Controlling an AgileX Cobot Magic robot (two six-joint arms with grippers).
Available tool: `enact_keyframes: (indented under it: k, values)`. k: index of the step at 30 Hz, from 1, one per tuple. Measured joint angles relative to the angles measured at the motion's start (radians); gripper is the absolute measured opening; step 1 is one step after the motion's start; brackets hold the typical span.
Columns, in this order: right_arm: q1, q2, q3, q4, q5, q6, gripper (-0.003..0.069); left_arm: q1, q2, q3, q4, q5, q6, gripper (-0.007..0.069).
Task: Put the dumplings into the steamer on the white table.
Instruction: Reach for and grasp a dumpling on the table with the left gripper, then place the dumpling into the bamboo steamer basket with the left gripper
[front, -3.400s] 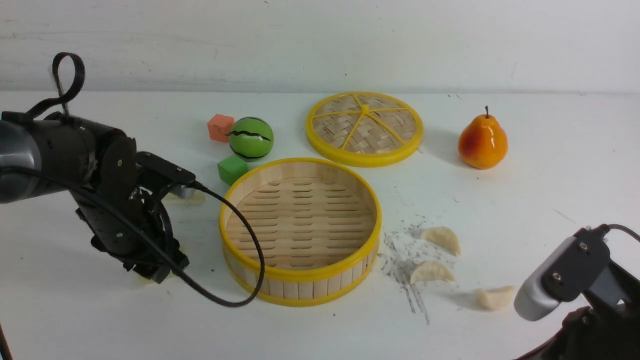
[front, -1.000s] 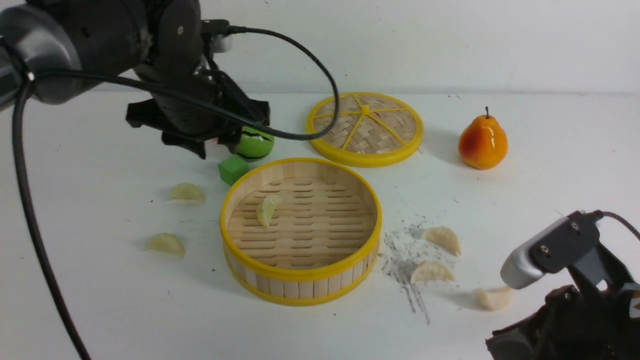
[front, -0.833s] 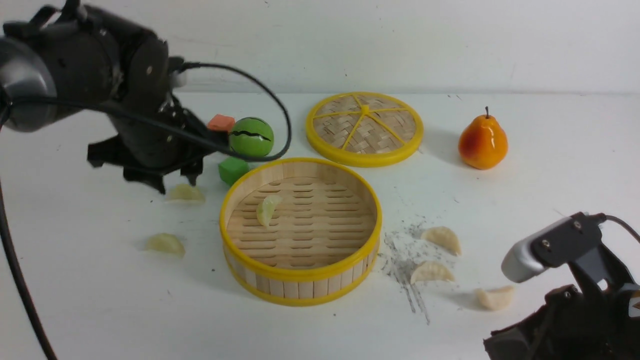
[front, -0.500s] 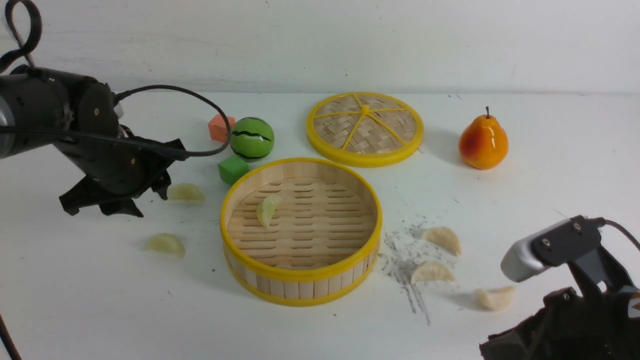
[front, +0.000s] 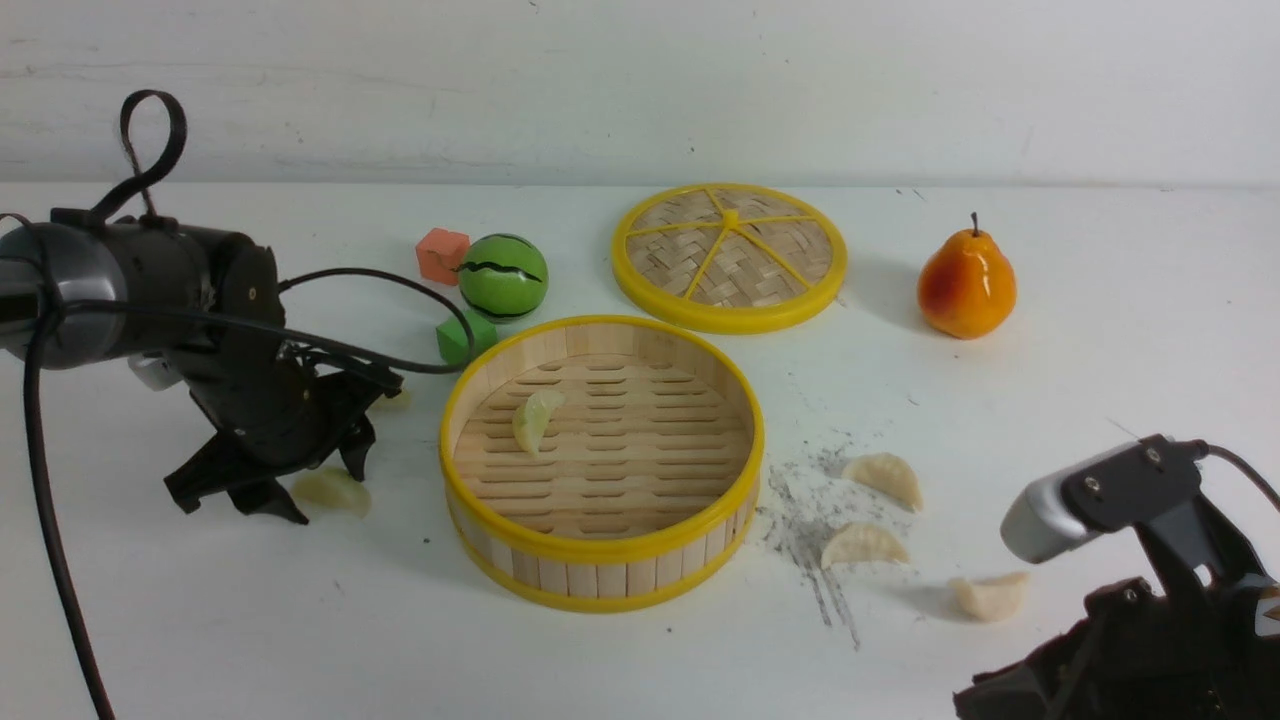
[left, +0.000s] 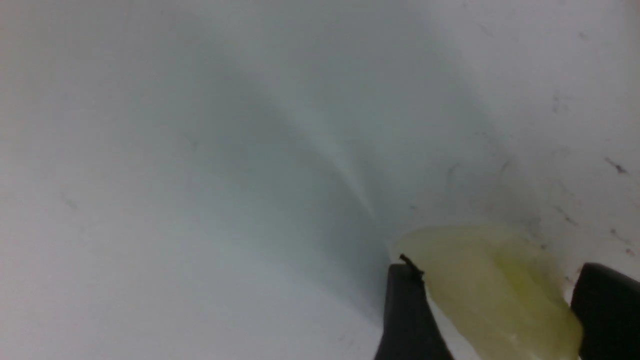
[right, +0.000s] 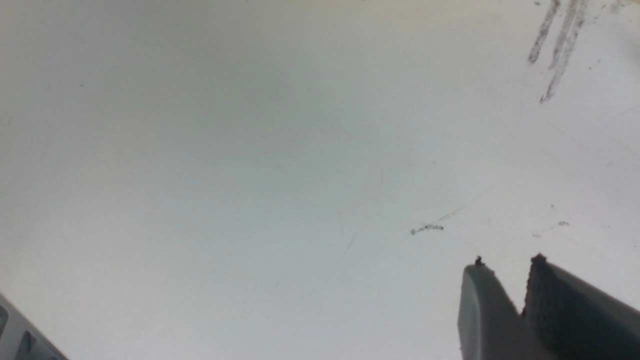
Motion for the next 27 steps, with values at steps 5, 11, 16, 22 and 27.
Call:
enact_keyframes:
  k: [5,11,16,22,27]
  values:
    - [0.0,0.0,0.0,0.0,0.0,0.0,0.0139,0.0,0.0,0.0,0.002,-0.026,0.08,0.0266]
    - [0.0,0.0,0.0,0.0,-0.001,-0.001,0.0148,-0.033,-0.035,-0.016,0.007,-0.005,0.251,0.0227]
    - [0.0,0.0,0.0,0.001,-0.025,-0.001,0.0149,-0.12,-0.105,-0.138,-0.054,0.066,0.429,0.0227]
    - [0.0,0.0,0.0,-0.011,-0.037,-0.001,0.0153,-0.291,-0.086,-0.249,-0.128,0.038,0.6,0.0227]
    - [0.0,0.0,0.0,-0.034,-0.036,-0.001,0.016,-0.324,0.029,-0.274,-0.105,0.008,0.555,0.0227]
